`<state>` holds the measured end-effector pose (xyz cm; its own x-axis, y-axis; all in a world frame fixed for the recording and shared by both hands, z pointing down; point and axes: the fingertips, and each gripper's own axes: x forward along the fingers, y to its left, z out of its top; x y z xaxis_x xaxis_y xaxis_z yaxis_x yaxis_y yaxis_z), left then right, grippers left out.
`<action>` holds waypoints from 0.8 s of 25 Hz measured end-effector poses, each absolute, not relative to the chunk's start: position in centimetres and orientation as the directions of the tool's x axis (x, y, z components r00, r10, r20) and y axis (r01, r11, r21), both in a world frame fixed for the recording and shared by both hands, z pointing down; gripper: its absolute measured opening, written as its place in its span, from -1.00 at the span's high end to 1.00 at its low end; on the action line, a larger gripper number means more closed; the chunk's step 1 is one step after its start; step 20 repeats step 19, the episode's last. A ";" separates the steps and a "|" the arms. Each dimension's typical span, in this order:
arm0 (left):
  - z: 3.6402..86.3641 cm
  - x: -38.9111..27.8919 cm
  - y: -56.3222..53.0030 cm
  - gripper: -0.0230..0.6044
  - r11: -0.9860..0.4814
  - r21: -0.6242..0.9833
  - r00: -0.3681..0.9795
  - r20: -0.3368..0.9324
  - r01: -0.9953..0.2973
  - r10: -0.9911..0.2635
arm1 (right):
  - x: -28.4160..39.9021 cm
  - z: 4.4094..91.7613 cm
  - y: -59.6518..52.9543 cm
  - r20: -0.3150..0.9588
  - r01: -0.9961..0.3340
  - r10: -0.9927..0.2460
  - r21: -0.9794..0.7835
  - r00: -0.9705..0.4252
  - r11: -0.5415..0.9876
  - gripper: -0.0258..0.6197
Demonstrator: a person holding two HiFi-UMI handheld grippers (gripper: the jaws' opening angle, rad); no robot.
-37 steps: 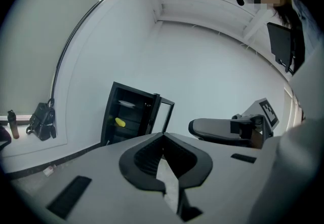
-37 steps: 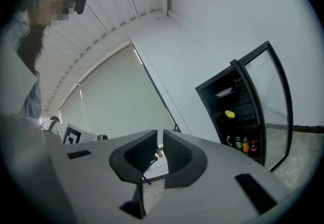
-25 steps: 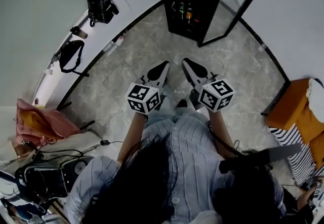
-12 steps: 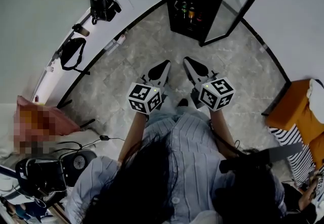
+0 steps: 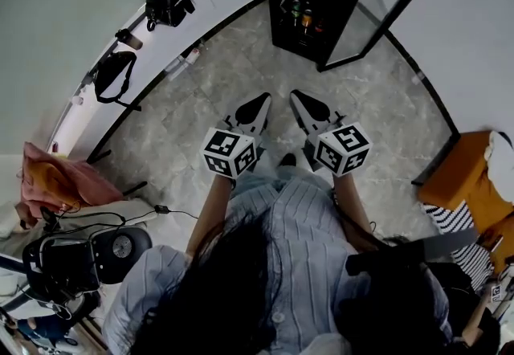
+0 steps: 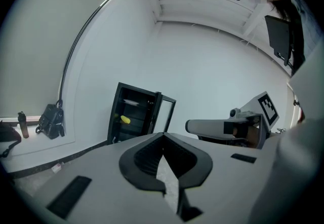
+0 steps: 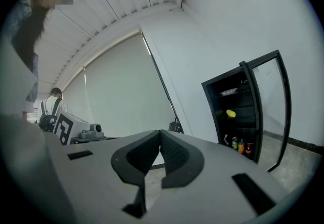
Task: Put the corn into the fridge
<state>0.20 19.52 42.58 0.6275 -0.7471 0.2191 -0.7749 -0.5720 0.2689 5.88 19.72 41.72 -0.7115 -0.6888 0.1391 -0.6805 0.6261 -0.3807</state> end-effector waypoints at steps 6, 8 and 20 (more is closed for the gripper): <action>42.9 0.2 19.8 0.91 -0.581 0.268 0.636 0.220 -0.769 -0.740 | 6.1 42.1 20.2 0.139 -0.689 -0.700 -0.384 -0.701 0.614 0.87; 42.9 0.5 19.8 0.91 -0.588 0.268 0.643 0.220 -0.763 -0.734 | 6.4 42.2 20.1 0.140 -0.696 -0.707 -0.385 -0.693 0.607 0.87; 42.9 -0.1 20.3 0.91 -0.586 0.266 0.640 0.213 -0.765 -0.739 | 5.6 42.4 20.2 0.140 -0.692 -0.700 -0.374 -0.700 0.618 0.87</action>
